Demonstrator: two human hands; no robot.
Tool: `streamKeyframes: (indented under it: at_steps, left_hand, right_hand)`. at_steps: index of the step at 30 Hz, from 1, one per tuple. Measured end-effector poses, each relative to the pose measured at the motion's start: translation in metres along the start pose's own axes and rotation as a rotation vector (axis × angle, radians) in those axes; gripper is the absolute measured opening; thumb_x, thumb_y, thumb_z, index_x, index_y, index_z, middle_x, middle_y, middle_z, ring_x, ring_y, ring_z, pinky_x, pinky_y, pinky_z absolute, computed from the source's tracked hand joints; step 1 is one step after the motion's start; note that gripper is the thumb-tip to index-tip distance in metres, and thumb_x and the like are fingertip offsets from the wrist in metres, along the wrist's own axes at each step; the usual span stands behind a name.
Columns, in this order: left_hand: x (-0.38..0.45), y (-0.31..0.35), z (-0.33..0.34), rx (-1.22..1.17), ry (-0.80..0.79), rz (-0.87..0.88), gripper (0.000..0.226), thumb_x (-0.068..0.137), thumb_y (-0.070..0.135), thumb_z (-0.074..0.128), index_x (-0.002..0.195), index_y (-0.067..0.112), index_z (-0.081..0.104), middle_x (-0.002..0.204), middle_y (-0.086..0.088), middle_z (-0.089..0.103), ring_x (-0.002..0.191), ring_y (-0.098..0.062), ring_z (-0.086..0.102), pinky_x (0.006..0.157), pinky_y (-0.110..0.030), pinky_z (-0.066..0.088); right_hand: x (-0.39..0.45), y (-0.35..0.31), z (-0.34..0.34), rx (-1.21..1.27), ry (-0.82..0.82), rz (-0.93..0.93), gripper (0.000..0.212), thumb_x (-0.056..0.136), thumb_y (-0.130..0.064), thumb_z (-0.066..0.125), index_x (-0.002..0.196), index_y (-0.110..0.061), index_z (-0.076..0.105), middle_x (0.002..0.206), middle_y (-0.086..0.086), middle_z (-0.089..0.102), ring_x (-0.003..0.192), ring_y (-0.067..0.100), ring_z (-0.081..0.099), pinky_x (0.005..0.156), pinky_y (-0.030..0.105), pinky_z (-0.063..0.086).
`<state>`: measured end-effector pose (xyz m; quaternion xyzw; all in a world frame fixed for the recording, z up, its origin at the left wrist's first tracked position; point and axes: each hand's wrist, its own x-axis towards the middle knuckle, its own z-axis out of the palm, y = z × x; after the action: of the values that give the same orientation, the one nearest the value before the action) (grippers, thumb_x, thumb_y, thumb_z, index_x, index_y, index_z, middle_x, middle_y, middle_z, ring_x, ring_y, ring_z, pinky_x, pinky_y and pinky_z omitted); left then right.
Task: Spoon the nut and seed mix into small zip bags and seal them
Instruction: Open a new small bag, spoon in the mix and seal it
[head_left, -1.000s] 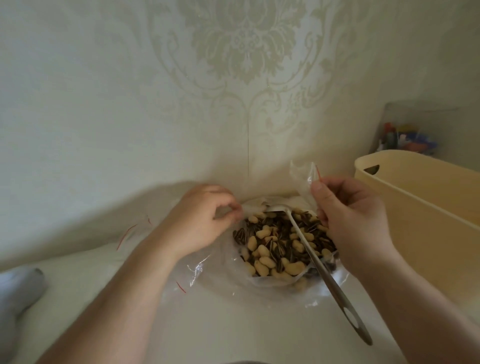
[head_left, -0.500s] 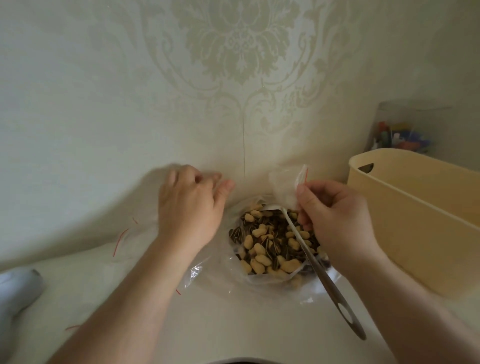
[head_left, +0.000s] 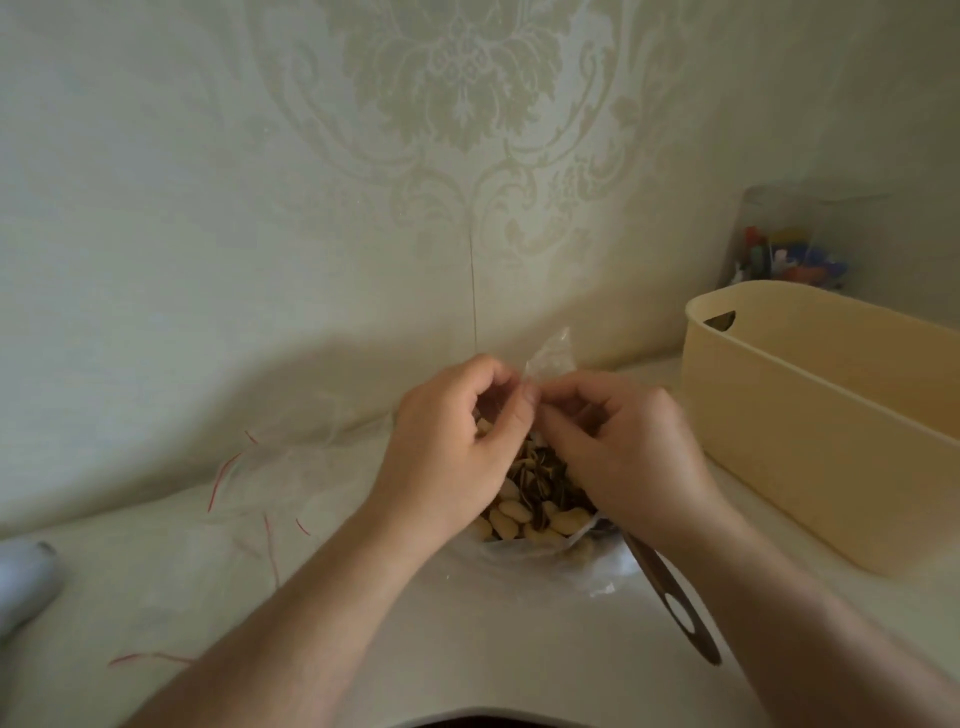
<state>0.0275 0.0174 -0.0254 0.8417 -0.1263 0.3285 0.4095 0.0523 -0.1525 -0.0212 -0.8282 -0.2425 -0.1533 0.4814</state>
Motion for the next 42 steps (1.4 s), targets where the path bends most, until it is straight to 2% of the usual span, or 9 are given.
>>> streamKeyframes:
  at_steps: [5,10,17,27,29,32,34,39,42]
  left_hand:
    - [0.006,-0.017,-0.008,0.343,0.129,0.306,0.021,0.081,0.02,0.074,0.066,0.014,0.06,0.092,0.001,0.064,0.086,-0.018,0.061,0.074,-0.038,0.05]
    - [0.002,-0.012,-0.004,0.092,-0.085,0.444,0.015,0.078,0.019,0.067,0.071,0.012,0.056,0.132,-0.006,0.068,0.138,-0.024,0.054,0.11,-0.05,0.044]
    - [-0.004,-0.014,-0.006,0.18,-0.198,0.212,0.086,0.07,0.066,0.075,0.137,0.031,0.034,0.11,0.026,0.034,0.113,-0.01,0.05,0.093,-0.027,0.049]
    - [0.002,-0.02,-0.012,0.16,-0.209,0.196,0.057,0.082,0.061,0.077,0.124,0.025,0.064,0.104,0.017,0.054,0.105,-0.009,0.051,0.086,-0.019,0.041]
    - [0.003,-0.021,-0.012,0.149,-0.214,0.189,0.057,0.082,0.061,0.076,0.126,0.025,0.064,0.105,0.016,0.055,0.106,-0.01,0.052,0.088,-0.02,0.041]
    - [0.003,-0.024,-0.013,0.133,-0.196,0.156,0.058,0.084,0.063,0.073,0.129,0.027,0.063,0.108,0.018,0.055,0.109,-0.01,0.053,0.09,-0.018,0.039]
    - [0.003,-0.028,-0.015,0.112,-0.168,0.113,0.055,0.085,0.063,0.07,0.129,0.03,0.062,0.11,0.022,0.056,0.112,-0.009,0.053,0.093,-0.018,0.04]
    - [0.003,-0.031,-0.02,-0.002,-0.104,0.0,0.048,0.083,0.06,0.067,0.128,0.044,0.058,0.122,0.025,0.061,0.123,-0.007,0.055,0.102,-0.027,0.045]
    - [0.004,-0.033,-0.023,-0.087,-0.122,-0.076,0.05,0.081,0.059,0.069,0.127,0.044,0.06,0.121,0.015,0.068,0.121,-0.011,0.062,0.105,-0.04,0.05]
  right_hand:
    - [0.003,0.004,-0.007,-0.048,0.099,0.071,0.012,0.088,-0.021,0.076,0.09,-0.031,0.069,0.071,-0.009,0.068,0.06,0.009,0.063,0.052,0.021,0.051]
    - [0.001,-0.003,-0.002,0.096,-0.016,0.067,0.017,0.086,-0.011,0.075,0.084,-0.028,0.07,0.069,-0.002,0.071,0.058,0.014,0.063,0.055,0.031,0.053]
    - [0.004,-0.007,-0.007,0.436,-0.063,0.182,0.007,0.092,-0.003,0.073,0.092,-0.01,0.073,0.072,0.01,0.074,0.063,0.018,0.069,0.064,0.034,0.06]
    - [0.004,-0.008,-0.009,0.392,-0.052,0.172,0.017,0.094,-0.007,0.075,0.102,-0.02,0.069,0.072,0.01,0.075,0.077,0.049,0.068,0.073,0.066,0.058]
    - [0.005,-0.007,-0.013,0.385,-0.073,0.161,0.015,0.094,-0.013,0.077,0.104,-0.022,0.069,0.075,0.008,0.076,0.075,0.045,0.069,0.069,0.059,0.061]
    - [0.008,0.002,-0.024,0.358,-0.129,0.141,0.013,0.098,-0.016,0.07,0.109,-0.025,0.069,0.079,0.0,0.076,0.071,0.014,0.072,0.065,0.022,0.057]
    - [0.011,0.011,-0.037,0.145,-0.204,0.105,0.019,0.101,-0.017,0.066,0.105,-0.035,0.072,0.086,-0.013,0.074,0.076,0.001,0.068,0.07,0.013,0.053]
    - [0.01,0.021,-0.057,-0.302,-0.645,0.09,0.062,0.087,0.009,0.063,0.083,-0.051,0.077,0.103,-0.029,0.064,0.097,-0.005,0.065,0.083,0.021,0.055]
    - [0.009,0.023,-0.058,-0.394,-0.695,0.069,0.062,0.086,0.006,0.064,0.088,-0.055,0.075,0.102,-0.023,0.058,0.093,-0.001,0.061,0.08,0.023,0.055]
